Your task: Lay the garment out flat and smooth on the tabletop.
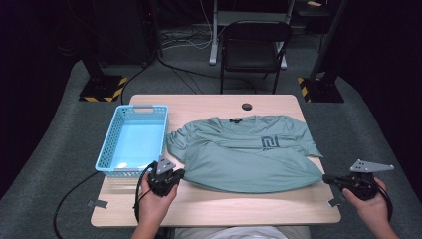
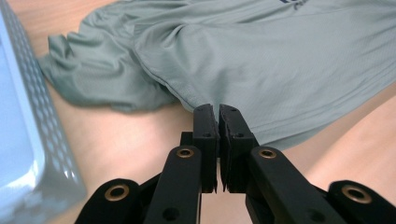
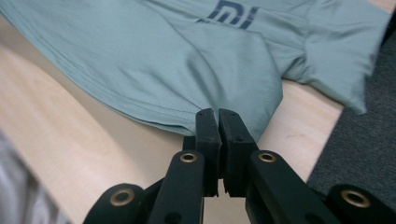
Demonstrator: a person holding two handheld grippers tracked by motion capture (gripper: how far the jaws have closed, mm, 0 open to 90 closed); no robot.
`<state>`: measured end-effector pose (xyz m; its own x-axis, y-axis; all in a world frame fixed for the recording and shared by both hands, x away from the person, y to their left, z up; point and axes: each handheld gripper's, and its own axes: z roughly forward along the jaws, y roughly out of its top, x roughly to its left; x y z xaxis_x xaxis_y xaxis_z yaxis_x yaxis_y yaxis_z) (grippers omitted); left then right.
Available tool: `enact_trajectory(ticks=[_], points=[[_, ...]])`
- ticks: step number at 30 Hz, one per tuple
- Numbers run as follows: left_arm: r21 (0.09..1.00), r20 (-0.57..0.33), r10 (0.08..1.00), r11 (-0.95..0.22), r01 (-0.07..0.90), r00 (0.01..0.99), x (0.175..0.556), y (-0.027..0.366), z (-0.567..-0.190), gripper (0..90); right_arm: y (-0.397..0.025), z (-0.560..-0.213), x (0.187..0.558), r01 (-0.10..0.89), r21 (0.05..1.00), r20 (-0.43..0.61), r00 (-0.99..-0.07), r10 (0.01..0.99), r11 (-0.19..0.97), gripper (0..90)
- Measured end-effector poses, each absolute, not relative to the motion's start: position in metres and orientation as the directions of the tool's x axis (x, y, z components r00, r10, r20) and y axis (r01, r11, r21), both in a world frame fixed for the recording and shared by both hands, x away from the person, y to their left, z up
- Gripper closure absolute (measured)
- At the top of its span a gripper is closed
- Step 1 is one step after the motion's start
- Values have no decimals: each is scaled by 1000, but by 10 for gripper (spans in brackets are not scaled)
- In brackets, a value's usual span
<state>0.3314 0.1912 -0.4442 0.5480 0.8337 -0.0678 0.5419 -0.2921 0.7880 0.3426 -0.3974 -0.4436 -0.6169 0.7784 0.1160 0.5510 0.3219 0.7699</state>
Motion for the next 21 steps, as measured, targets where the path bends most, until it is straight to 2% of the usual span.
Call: enact_trajectory(ticks=[5,8,10,15,21], points=[[790,-90,851,-256,558,518,307,199,-451,847,-392,-442,320,541,772,123,-643,756,335,862],[791,-89,865,-240,562,494,307,201,-452,725,-389,-441,315,532,777,108,-641,760,337,793],[794,-92,868,-232,561,489,311,201,-451,682,-389,-439,317,522,787,109,-642,759,329,758],[793,-80,863,-248,557,499,333,193,-453,597,-386,-438,337,528,788,112,-630,769,318,659],[766,-71,848,-292,573,526,378,179,-468,503,-371,-449,377,537,778,107,-626,772,327,572]])
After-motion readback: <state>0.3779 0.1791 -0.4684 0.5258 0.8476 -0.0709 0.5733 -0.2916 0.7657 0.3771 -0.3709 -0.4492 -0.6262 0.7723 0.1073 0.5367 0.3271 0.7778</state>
